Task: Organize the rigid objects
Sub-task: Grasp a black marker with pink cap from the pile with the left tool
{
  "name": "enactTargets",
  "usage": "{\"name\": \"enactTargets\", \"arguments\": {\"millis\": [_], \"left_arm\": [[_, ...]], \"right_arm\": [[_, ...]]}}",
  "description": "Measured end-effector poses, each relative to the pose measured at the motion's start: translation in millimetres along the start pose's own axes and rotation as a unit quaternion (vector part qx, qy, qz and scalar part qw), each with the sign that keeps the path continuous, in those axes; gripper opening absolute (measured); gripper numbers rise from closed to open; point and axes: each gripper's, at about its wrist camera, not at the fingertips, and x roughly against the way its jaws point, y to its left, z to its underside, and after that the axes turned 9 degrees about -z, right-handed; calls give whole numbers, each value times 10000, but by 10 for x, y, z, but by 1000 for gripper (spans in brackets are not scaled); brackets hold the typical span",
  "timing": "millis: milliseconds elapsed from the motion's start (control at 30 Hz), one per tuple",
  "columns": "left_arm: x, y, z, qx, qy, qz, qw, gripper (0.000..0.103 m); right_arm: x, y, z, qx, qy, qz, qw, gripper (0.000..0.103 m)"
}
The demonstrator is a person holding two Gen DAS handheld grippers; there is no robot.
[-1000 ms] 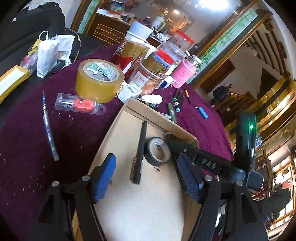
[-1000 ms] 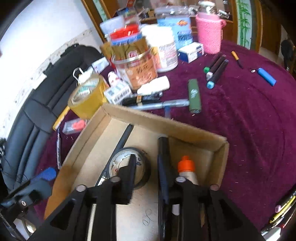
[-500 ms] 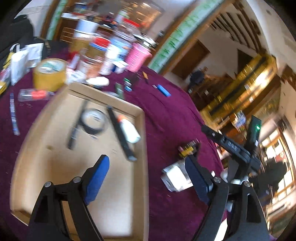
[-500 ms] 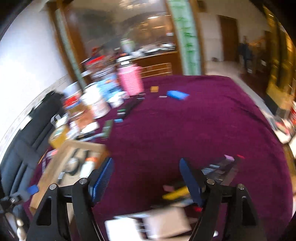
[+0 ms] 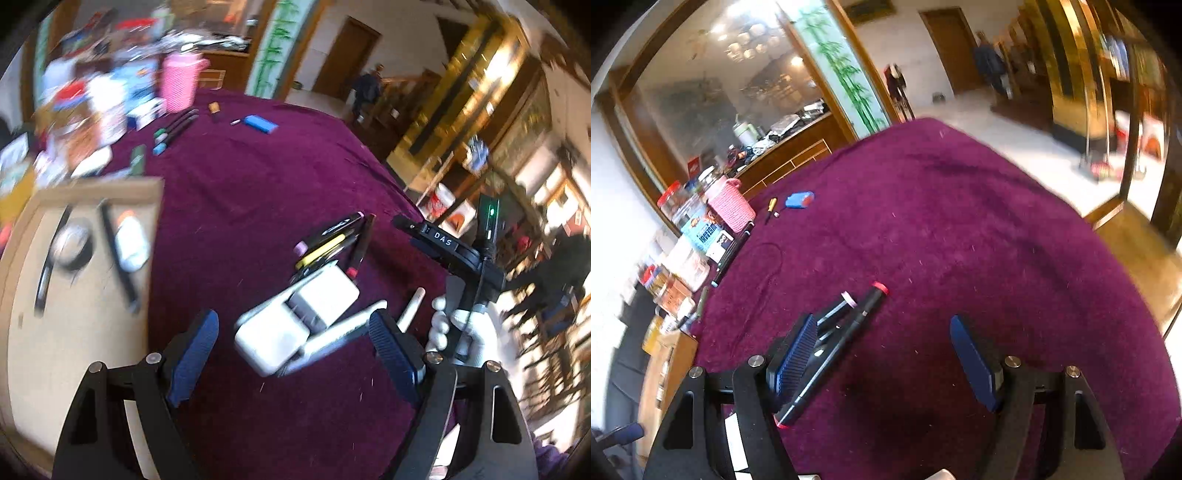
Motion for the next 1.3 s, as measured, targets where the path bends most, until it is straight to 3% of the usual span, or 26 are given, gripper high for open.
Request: {"name": "enactTargets", "arguments": {"millis": [67,200,400,467,533,600,833,933,1033,1167,1200,1233,1300], "left_arm": [[-192,-229,-170,-304,45,-117,9995,83],[-735,-575,-510,-684,368,118,9969,83],[-1467,-892,-884,-1211,644,-271,9902,82],[-1600,-987,-904,-1494,739,-354,9854,79],[-1713,-1025,-891,-1699,813,-482,9809,69],[-1773,-979,-897,-1688,891,-468,9805,67],[-1835,-577,-1044,-917,893,-300,9913,66],[-1811,-671,-981,-1249,780,-568,9875,66],[-1842,-872,-874,-1845,615,-1062,9751,66],[-1857,-946,-881,-2019,455,-1254,9703,67],[-1842,-958,-867,-2055,424,-1270,9695,64],[-1833,-967,-863,-2075,438,-1185,9700,45],[-1788,-975,-863,-1934,625,-823,9757,19]], "right_arm": [[22,-83,-22,-211,-40,-263,9994,78],[-19,-198,-26,-494,76,-325,9982,78],[-43,-365,-12,-933,144,-513,9942,79],[-53,-356,-17,-926,163,-513,9942,80],[-63,-348,-26,-923,185,-565,9940,81],[-78,-339,-28,-913,217,-578,9939,81],[-75,-313,-16,-865,226,-538,9945,82],[-89,-289,-15,-774,240,-483,9955,83],[-103,-259,-15,-703,252,-438,9962,84],[-106,-255,-15,-697,247,-433,9963,84],[-109,-249,-13,-678,250,-421,9965,84],[-110,-250,-13,-660,253,-411,9966,84],[-115,-235,-12,-609,264,-388,9970,85]]}}
